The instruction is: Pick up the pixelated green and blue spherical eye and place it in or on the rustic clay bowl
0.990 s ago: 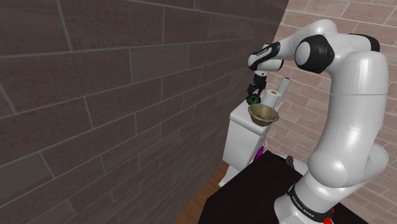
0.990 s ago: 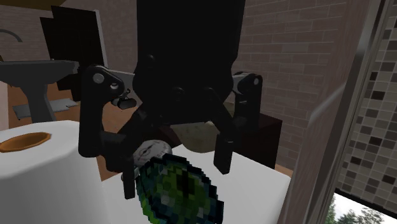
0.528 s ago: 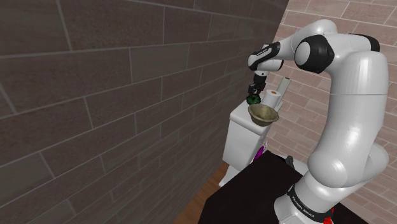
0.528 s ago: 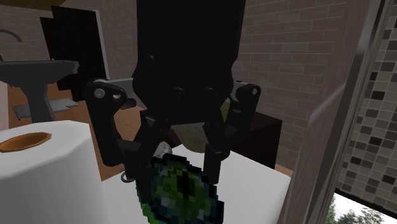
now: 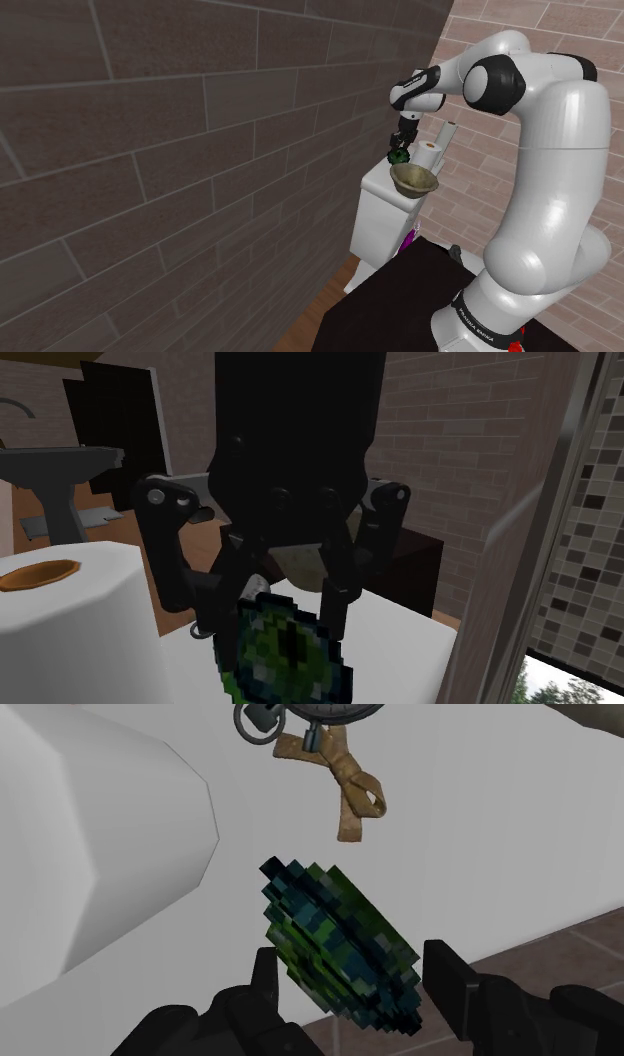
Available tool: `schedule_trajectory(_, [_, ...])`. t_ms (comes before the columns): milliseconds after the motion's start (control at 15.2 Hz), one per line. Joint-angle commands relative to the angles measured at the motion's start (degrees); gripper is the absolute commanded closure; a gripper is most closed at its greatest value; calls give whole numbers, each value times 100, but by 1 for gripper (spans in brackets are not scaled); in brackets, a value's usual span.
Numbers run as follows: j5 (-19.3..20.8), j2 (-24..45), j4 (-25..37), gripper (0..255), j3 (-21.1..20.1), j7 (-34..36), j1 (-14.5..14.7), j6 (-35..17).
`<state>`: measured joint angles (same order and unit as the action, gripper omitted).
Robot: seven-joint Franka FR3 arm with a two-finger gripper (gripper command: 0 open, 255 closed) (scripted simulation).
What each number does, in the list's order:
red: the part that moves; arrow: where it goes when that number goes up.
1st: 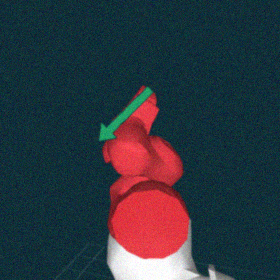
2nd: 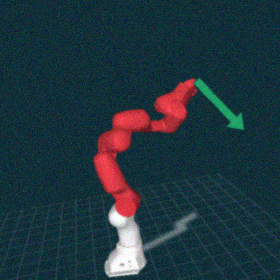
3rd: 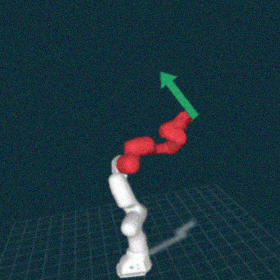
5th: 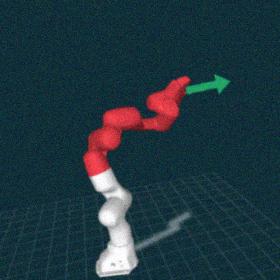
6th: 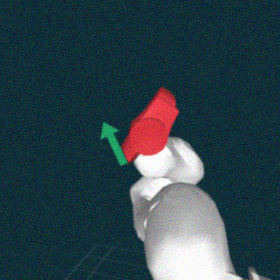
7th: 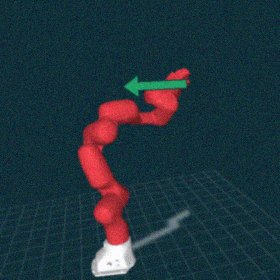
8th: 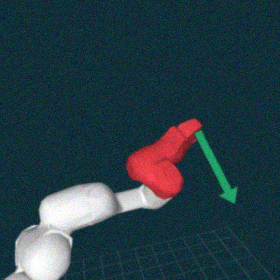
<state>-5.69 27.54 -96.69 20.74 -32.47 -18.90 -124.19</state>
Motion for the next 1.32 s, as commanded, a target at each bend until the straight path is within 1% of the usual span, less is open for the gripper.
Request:
schedule_trajectory(0, [13, -26, 22, 255, 9, 5, 3, 63])
schedule_trajectory(660, [128, -326, 376, 255, 73, 39, 37, 701])
schedule_trajectory(1254, [197, -505, 822, 255, 111, 51, 42, 1315])
